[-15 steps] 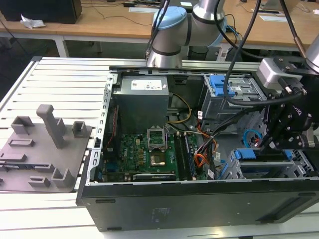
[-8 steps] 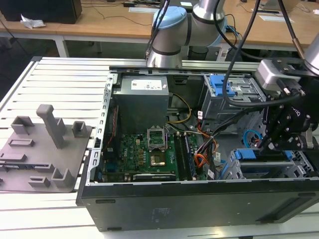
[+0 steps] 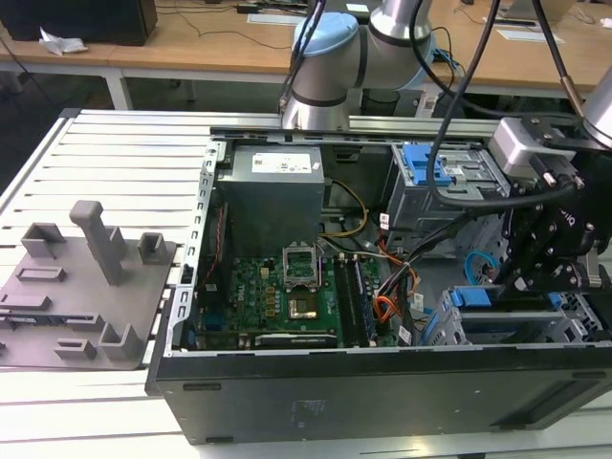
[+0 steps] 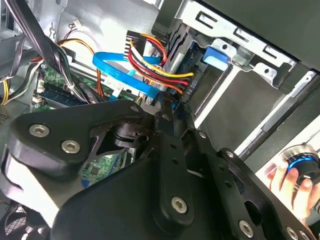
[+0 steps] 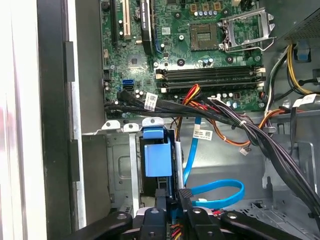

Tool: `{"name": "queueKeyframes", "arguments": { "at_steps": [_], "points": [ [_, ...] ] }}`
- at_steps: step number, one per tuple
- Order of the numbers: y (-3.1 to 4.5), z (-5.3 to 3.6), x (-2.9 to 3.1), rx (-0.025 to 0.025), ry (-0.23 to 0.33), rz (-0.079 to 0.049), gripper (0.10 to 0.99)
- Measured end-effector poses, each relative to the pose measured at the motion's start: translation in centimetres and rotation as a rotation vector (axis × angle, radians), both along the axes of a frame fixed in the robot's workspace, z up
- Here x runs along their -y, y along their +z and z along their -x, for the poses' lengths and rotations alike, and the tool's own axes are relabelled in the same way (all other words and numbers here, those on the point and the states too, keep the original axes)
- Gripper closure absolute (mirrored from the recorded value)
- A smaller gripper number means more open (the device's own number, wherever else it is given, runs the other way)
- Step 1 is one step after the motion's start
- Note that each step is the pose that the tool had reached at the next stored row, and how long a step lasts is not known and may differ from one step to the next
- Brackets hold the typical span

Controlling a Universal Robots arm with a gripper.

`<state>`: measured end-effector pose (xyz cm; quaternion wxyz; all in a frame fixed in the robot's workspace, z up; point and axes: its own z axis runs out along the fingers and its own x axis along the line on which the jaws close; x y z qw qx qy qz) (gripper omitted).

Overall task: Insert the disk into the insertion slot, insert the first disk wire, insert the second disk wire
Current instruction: 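Insert the second disk wire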

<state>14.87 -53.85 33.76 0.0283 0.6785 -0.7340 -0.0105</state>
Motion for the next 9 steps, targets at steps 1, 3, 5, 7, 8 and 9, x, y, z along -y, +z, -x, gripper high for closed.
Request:
{"name": "queueKeyframes", "arguments": {
  "at_steps": [1, 3, 5, 7, 8, 9],
  "points": [
    [0.38, 0.0, 0.0, 0.0, 0.0, 0.0, 0.859],
    [1.3, 0.0, -0.01, -0.0001, 0.0, 0.001, 0.859],
    [2.64, 0.0, -0.06, -0.0001, 0.0, 0.001, 0.859],
    [3.27, 0.0, -0.33, -0.0002, 0.0, 0.001, 0.859],
    [3.41, 0.01, -0.37, -0.0001, 0.0, 0.001, 0.878],
    [3.52, 0.0, -0.4, -0.0001, 0.0, 0.001, 0.941]
  ]
}}
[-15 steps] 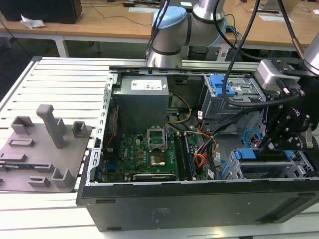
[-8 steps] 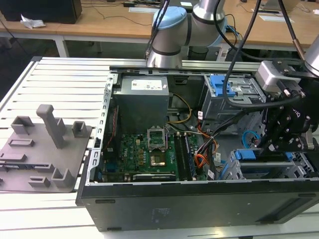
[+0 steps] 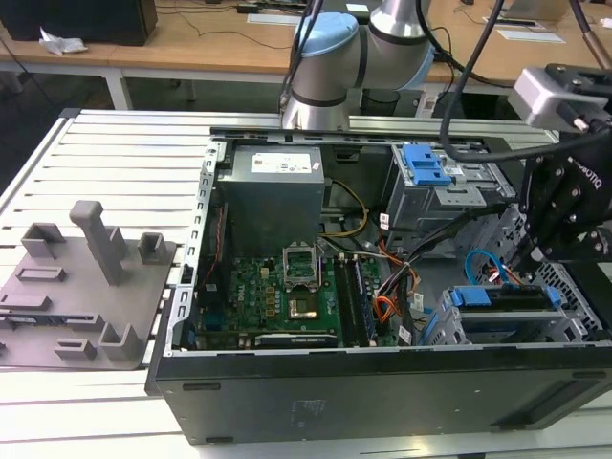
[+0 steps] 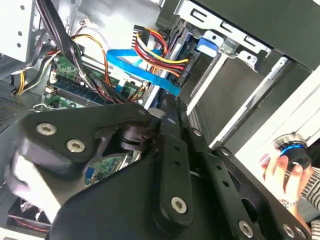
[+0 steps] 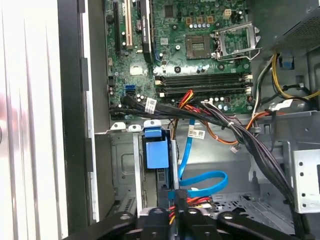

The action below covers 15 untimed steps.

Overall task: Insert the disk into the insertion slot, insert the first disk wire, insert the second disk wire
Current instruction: 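Insert the second disk wire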

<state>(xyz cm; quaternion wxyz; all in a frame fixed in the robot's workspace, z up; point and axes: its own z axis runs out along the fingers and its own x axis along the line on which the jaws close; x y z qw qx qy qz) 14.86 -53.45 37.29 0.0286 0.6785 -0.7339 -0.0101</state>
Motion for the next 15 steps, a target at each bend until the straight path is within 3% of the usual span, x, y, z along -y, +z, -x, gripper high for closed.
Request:
{"name": "queueKeyframes", "arguments": {
  "at_steps": [1, 4, 15],
  "points": [
    [0.32, 0.0, -0.03, 0.0, 0.0, 0.0, 0.98],
    [1.24, 0.0, -0.04, 0.0, 0.0, 0.0, 0.98],
    [1.34, 0.64, -0.04, 0.0, 0.0, -0.001, 0.98]
  ]
}}
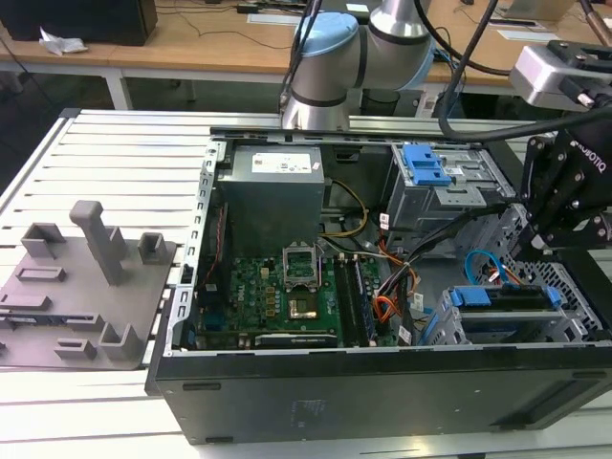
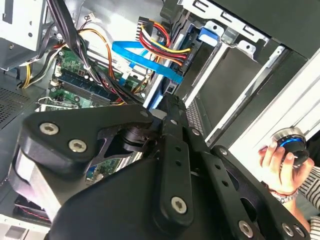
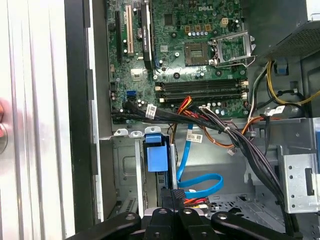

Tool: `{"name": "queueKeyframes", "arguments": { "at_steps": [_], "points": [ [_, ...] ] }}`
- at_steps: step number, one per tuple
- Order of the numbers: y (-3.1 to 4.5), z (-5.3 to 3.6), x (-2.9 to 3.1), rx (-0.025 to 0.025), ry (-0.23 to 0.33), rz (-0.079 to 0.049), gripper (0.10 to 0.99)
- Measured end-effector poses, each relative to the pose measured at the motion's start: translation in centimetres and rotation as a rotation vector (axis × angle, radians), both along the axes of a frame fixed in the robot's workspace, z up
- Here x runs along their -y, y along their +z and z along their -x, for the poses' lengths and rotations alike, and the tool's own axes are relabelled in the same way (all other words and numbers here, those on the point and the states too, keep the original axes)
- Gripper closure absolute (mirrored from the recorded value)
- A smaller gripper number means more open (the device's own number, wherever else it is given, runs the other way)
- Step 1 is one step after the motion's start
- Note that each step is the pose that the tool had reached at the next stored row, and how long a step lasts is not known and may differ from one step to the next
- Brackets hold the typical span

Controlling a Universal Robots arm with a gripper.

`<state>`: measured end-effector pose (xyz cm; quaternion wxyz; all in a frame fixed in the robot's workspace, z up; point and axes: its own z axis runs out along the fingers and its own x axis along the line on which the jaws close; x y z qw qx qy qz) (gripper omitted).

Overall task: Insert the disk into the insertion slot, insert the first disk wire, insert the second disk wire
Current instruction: 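Insert the second disk wire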

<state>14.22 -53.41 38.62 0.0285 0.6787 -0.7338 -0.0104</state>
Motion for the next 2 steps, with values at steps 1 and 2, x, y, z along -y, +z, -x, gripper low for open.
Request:
{"name": "queueKeyframes", "arguments": {
  "at_steps": [1, 2],
  "points": [
    [0.0, 0.0, 0.0, 0.0, 0.0, 0.0, 0.98],
    [0.0, 0.0, 0.0, 0.0, 0.0, 0.0, 0.98]
  ]
}}
